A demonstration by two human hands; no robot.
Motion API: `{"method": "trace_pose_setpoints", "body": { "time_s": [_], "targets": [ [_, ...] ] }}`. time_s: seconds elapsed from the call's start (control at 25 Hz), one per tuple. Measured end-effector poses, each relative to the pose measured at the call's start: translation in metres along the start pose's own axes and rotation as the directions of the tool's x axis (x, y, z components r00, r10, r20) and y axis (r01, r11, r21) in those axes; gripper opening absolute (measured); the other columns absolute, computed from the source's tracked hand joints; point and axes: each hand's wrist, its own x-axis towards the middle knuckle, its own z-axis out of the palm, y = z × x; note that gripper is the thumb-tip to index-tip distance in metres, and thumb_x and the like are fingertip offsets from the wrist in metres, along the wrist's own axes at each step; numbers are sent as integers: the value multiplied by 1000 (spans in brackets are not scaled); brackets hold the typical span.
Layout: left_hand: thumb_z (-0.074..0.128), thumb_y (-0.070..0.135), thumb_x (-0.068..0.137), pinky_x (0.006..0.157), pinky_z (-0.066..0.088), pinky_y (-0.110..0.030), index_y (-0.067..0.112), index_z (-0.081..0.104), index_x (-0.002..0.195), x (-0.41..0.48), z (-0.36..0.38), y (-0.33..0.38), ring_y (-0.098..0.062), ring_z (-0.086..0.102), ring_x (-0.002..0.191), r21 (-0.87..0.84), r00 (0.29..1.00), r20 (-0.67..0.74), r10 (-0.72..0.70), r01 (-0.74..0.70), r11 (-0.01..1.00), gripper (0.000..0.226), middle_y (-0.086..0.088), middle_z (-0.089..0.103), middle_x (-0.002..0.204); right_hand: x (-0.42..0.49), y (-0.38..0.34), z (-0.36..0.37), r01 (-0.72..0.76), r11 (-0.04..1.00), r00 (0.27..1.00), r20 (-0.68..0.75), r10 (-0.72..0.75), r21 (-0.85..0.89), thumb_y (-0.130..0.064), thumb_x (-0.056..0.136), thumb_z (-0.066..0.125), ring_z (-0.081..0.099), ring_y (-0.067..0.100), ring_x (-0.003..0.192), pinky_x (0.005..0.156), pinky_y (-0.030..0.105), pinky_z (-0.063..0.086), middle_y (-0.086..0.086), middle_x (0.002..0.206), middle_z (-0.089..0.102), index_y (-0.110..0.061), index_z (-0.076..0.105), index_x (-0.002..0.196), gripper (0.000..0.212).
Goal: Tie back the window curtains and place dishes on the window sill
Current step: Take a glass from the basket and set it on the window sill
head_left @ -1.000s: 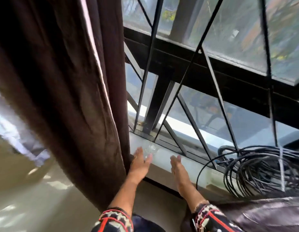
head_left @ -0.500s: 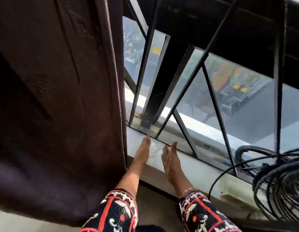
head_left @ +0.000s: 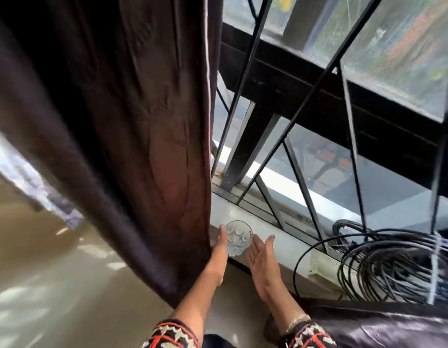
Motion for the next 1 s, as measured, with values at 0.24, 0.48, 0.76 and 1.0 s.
{"method": "trace_pose_setpoints", "body": {
  "time_s": [0.24,0.48,0.76,1.0],
  "targets": [
    [25,40,99,95,28,-21,14,47,129,-116,8,32,-11,43,121,-94,988,-110,108,-119,988,46,4,48,131,-106,-56,26,46,997,995,91,-41,-60,-53,90,14,34,12,134,115,31,19,3,147,35,-15,32,140,66],
    [22,38,99,109,22,-22,7,40,136,-242,-16,79,-6,36,126,-175,962,-217,166,-206,963,51,7,41,135,-205,-97,74,-23,992,957,283,59,-127,-53,92,14,29,8,136,113,26,17,-4,149,32,-18,27,144,64],
    [17,36,100,101,30,-24,14,52,121,-339,-93,127,-3,53,107,-240,877,-371,306,-409,880,46,-5,52,132,-246,-100,173,-56,988,861,494,122,-146,-42,97,21,28,16,138,115,29,21,5,151,28,-10,25,145,58],
    [22,35,100,83,39,-18,19,47,126,-365,-187,172,1,52,95,-264,792,-539,288,-483,835,39,10,54,108,-260,-110,286,-251,949,885,443,145,189,-53,93,18,23,11,138,114,27,15,5,155,16,-22,21,143,59]
  ]
}}
